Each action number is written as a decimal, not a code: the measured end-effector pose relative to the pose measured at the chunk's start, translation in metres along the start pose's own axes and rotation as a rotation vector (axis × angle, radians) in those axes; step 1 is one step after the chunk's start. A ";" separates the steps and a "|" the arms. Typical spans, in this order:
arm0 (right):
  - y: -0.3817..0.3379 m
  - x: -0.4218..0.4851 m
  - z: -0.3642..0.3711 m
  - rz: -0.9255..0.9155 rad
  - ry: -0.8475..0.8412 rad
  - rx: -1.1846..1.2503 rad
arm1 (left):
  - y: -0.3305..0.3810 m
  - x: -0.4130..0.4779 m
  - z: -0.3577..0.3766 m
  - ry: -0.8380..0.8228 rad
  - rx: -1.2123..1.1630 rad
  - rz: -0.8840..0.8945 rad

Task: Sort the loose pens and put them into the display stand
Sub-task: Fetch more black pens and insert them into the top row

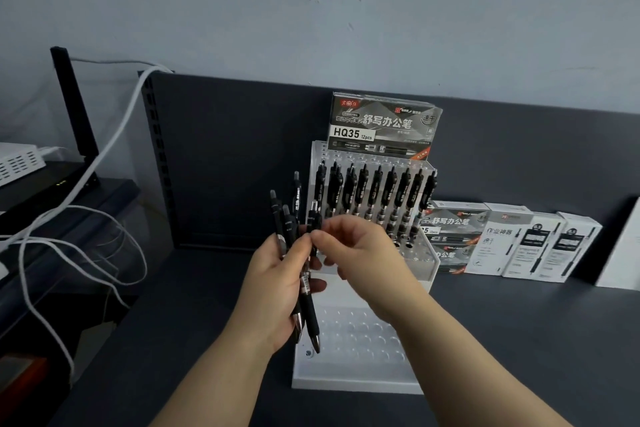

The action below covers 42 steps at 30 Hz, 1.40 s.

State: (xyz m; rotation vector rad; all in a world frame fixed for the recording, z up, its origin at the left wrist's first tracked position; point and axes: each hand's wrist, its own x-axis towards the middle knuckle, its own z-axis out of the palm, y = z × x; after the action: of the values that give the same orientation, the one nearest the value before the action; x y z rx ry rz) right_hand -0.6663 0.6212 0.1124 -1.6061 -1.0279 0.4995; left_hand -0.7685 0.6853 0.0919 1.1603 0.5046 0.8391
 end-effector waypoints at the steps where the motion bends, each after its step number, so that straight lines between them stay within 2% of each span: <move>1: 0.001 0.000 -0.001 0.020 -0.006 0.058 | 0.000 0.000 0.002 -0.006 0.008 0.010; 4: 0.003 -0.002 -0.005 0.041 -0.062 0.127 | -0.001 0.000 0.004 -0.003 0.015 0.033; 7: 0.003 -0.007 -0.005 0.028 -0.098 0.069 | -0.002 0.001 0.006 0.036 -0.051 0.024; 10: 0.004 -0.008 -0.004 0.007 -0.048 0.027 | -0.002 0.000 0.009 0.017 -0.097 0.007; 13: -0.002 -0.006 -0.009 -0.045 0.006 0.084 | -0.003 0.001 0.012 0.012 -0.088 0.024; 15: -0.009 -0.002 -0.019 -0.078 0.102 0.125 | -0.004 0.004 0.012 0.061 -0.071 0.048; 18: -0.015 0.012 -0.045 -0.146 0.339 0.126 | -0.003 0.008 0.009 0.112 -0.070 0.063; 21: -0.009 0.025 -0.058 -0.220 0.463 -0.043 | -0.003 0.009 0.006 0.121 -0.011 0.070; 25: 0.007 0.032 -0.051 -0.177 0.396 -0.288 | -0.003 0.008 0.008 0.112 0.009 0.071; 29: 0.017 0.034 -0.045 -0.142 0.314 -0.468 | -0.001 0.008 0.010 0.097 -0.089 0.051; 35: 0.015 0.035 -0.040 -0.167 0.286 -0.602 | -0.002 0.007 0.014 0.109 -0.132 0.062; 42: 0.018 0.036 -0.041 -0.136 0.248 -0.755 | -0.003 0.002 0.021 0.121 -0.069 0.108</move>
State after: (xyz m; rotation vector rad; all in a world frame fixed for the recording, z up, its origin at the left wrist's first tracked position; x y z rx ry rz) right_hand -0.6093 0.6277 0.1150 -2.1614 -1.1957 -0.2199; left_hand -0.7511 0.6743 0.0960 1.0846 0.5114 1.0174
